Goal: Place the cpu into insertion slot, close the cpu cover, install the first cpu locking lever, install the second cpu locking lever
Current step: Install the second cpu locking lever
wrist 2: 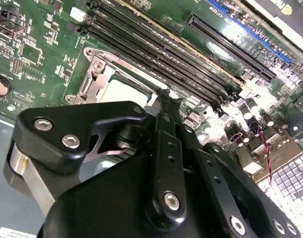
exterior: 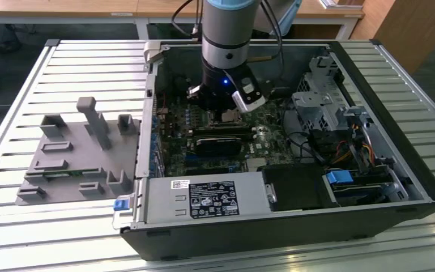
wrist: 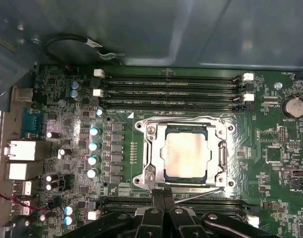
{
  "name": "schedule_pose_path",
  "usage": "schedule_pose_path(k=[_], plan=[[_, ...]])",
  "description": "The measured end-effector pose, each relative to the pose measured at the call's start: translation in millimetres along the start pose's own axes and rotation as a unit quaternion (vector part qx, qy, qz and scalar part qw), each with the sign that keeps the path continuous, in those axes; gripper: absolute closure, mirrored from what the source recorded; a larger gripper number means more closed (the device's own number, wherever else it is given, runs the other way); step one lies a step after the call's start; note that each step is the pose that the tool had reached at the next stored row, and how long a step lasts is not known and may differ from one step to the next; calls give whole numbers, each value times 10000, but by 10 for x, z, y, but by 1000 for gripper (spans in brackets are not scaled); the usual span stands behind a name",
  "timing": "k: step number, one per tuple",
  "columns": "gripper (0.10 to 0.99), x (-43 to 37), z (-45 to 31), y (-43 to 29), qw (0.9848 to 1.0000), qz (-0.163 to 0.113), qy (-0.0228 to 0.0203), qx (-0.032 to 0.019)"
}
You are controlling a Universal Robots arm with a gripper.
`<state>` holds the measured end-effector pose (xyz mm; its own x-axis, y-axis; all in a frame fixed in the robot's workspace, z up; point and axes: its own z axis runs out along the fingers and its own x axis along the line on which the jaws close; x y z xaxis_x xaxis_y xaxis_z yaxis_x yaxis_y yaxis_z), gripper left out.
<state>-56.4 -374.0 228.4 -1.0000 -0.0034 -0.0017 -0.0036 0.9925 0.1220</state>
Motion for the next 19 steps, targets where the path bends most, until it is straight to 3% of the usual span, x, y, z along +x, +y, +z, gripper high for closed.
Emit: schedule_pose_path(k=[4, 16, 19], plan=[[980, 9, -3, -32, 10000, 0, 0, -66], [980, 43, 101, -59, 10000, 0, 0, -78], [980, 46, 110, -78, 9999, 0, 0, -140]])
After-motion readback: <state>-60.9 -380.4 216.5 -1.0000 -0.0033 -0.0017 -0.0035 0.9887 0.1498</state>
